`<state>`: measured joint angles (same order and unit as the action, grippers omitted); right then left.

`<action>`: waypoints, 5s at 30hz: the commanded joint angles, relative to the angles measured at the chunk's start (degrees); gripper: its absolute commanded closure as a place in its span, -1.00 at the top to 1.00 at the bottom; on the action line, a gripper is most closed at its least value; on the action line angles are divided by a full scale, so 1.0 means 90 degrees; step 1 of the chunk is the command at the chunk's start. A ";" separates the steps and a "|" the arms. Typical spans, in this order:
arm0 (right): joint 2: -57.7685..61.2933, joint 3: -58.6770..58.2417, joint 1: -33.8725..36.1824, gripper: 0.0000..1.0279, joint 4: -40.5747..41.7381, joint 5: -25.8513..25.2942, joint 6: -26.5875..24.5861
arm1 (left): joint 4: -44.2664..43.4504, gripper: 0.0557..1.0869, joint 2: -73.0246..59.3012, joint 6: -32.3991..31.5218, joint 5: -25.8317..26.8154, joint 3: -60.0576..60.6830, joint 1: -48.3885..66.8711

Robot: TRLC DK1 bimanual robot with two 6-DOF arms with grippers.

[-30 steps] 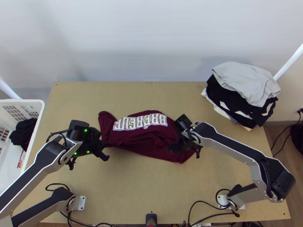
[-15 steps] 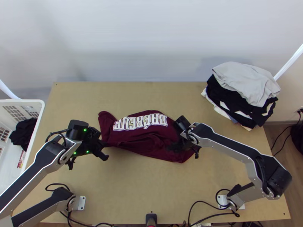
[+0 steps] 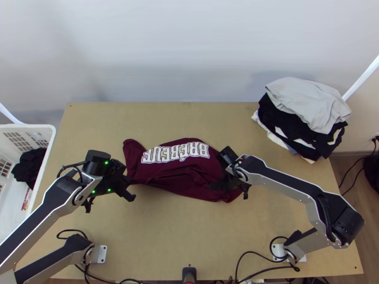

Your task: Fold the t-shirt

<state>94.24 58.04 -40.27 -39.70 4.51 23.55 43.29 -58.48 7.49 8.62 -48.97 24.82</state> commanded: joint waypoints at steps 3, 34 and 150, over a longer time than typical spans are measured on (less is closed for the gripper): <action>-0.0646 0.0201 0.0100 -0.95 -0.0159 -0.0033 0.0020 | 0.0102 -0.92 0.0043 0.0155 0.0087 -0.0321 -0.0238; -0.3010 0.1207 -0.0623 -0.95 -0.1223 0.0709 0.0176 | 0.0307 0.80 -0.3541 -0.1320 0.0565 -0.4178 -0.0004; -0.2443 0.2418 0.1350 -0.95 -0.1780 -0.0443 -0.0224 | 0.2075 0.89 -0.7096 -0.1974 0.3280 -0.9276 -0.0463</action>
<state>74.24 80.75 -27.64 -56.40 0.86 20.95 58.13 -114.39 -8.43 37.06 -123.66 22.24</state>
